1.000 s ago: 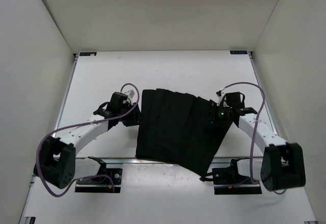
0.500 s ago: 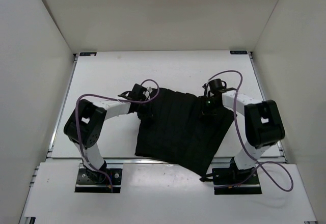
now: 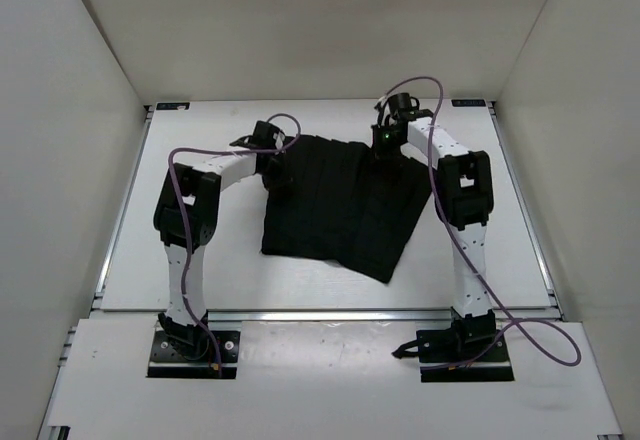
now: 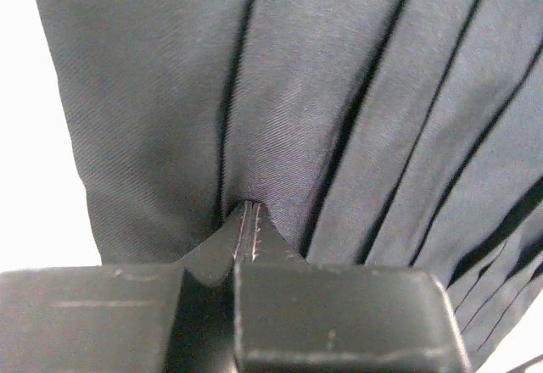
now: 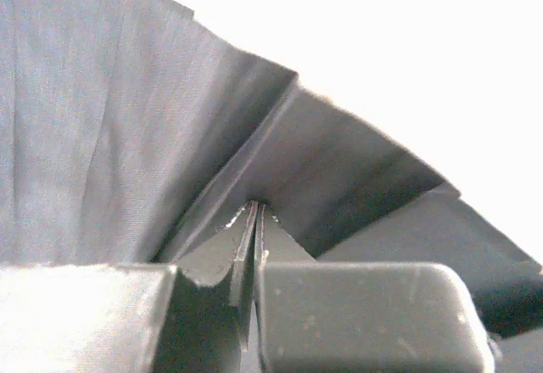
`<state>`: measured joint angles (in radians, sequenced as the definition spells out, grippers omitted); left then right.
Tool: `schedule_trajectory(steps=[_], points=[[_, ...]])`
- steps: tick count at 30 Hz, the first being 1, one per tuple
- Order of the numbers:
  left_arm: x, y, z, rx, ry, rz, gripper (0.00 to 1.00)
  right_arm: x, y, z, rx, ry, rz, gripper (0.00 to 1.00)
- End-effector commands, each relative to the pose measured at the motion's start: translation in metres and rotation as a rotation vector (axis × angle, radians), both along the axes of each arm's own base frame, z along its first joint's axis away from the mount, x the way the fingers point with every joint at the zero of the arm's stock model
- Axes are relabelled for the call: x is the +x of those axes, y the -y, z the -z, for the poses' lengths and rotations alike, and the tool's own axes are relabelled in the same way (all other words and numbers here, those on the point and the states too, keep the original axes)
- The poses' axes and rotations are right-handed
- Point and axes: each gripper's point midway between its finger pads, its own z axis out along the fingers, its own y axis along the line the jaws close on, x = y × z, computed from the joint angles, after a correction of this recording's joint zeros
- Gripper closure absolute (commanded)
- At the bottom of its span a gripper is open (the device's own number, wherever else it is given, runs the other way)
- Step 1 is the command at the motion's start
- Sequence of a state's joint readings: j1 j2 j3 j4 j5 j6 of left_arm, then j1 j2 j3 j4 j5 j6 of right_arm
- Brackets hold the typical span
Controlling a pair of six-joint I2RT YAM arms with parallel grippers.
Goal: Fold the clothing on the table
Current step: Flatten the skirt out
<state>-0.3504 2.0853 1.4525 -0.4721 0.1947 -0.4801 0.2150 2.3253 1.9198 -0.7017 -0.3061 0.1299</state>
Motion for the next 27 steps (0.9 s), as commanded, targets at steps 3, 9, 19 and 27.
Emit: schedule_trajectory(steps=[3, 9, 19, 27], points=[[0.035, -0.042, -0.003, 0.093, 0.011, -0.064, 1.0, 0.05, 0.034, -0.03, 0.115, 0.059, 0.094, 1.0], [0.03, -0.027, -0.026, 0.055, 0.08, -0.004, 0.63, 0.043, 0.077, -0.094, -0.022, 0.178, 0.126, 0.63], [-0.02, -0.054, -0.105, 0.064, 0.291, -0.039, 0.15, -0.095, 0.027, -0.116, 0.024, 0.27, 0.069, 0.17], [-0.112, -0.093, -0.059, 0.034, 0.218, -0.176, 0.16, -0.21, -0.012, -0.068, 0.103, 0.158, 0.032, 0.17]])
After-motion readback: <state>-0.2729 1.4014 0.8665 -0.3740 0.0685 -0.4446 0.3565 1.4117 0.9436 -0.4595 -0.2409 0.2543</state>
